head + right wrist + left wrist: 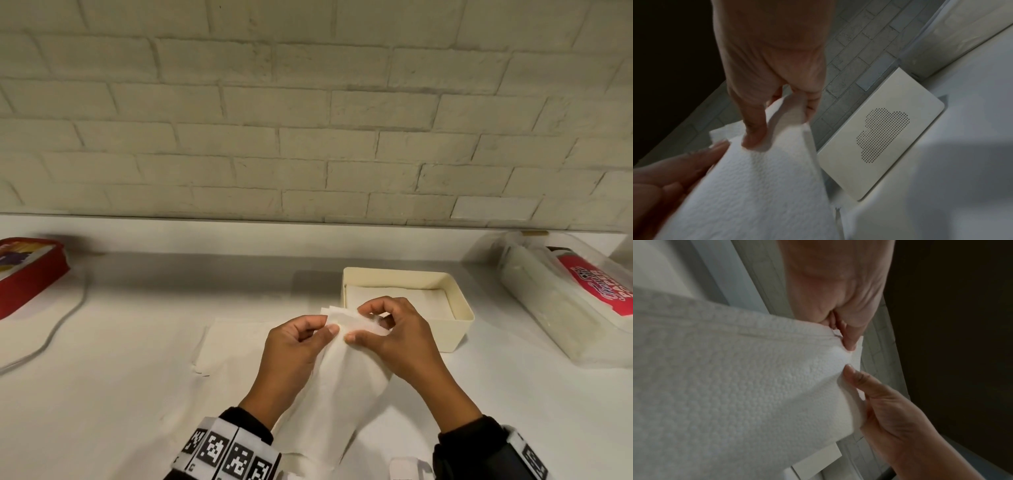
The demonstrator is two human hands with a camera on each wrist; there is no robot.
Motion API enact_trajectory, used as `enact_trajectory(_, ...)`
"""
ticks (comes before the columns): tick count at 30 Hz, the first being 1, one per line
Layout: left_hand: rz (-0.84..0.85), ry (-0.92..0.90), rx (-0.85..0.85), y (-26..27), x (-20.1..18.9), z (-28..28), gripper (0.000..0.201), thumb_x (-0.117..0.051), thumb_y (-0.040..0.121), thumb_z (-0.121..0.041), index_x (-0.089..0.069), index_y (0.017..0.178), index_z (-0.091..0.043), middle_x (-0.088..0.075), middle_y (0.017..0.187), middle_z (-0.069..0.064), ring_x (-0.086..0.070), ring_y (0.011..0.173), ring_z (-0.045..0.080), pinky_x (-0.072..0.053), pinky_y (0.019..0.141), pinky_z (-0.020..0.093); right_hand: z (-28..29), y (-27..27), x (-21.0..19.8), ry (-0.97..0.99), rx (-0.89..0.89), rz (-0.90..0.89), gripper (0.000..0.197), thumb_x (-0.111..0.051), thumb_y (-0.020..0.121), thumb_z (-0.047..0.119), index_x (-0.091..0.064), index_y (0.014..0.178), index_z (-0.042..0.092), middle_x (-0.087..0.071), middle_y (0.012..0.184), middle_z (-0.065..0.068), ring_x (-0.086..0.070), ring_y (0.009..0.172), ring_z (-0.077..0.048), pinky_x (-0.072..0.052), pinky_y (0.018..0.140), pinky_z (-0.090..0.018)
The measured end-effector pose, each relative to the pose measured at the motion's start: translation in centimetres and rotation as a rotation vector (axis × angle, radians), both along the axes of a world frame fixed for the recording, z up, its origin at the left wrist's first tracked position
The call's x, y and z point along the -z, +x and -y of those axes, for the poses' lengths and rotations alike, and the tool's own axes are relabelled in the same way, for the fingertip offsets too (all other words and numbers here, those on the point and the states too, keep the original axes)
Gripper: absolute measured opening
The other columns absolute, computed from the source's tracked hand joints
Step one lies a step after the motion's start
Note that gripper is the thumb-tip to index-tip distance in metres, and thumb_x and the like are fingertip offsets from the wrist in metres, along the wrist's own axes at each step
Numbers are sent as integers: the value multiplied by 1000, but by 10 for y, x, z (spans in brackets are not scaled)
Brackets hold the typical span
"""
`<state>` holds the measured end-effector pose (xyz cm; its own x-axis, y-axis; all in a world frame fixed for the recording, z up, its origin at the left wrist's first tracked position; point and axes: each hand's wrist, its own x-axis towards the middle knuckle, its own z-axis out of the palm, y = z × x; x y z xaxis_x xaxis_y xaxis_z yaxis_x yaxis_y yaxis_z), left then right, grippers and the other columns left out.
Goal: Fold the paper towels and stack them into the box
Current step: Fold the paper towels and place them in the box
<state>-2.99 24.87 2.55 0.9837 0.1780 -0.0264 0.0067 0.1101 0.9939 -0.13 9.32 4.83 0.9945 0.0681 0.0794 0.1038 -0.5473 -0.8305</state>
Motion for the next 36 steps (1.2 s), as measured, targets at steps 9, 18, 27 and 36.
enact_trajectory(9, -34, -88, -79, 3, 3, -3, 7, -70, 80, -8, -72, 87, -10, -74, 83, 5, -69, 77, 12, -54, 71, 18, 2, 0, 0, 15, 100, 40, 68, -86, 61, 15, -46, 112, 35, -45, 113, 6, -48, 76, -1, -37, 63, -8)
enact_trajectory(18, -162, -337, -84, 6, 4, -2, 13, -63, 86, -7, -69, 93, 1, -73, 89, 15, -69, 82, 26, -54, 81, 36, 8, 4, -5, 61, 112, 19, 68, -88, 58, 15, -45, 106, 36, -53, 95, 8, -49, 73, -7, -40, 60, -14)
enact_trajectory(27, -233, -387, -97, 10, 12, -4, 17, -64, 85, -6, -67, 98, 4, -71, 97, 19, -67, 92, 31, -50, 95, 43, 10, 10, 11, 197, 217, -84, 22, -86, 61, 13, -66, 69, 20, -66, 66, 1, -59, 54, -16, -53, 61, -26)
enact_trajectory(36, -225, -248, -69, 9, 25, 0, 13, -65, 86, -12, -71, 94, -4, -73, 95, 12, -68, 97, 30, -48, 98, 46, 15, 11, 25, 366, 267, -111, 20, -84, 60, 4, -65, 67, 5, -63, 58, -4, -61, 55, -21, -59, 69, -41)
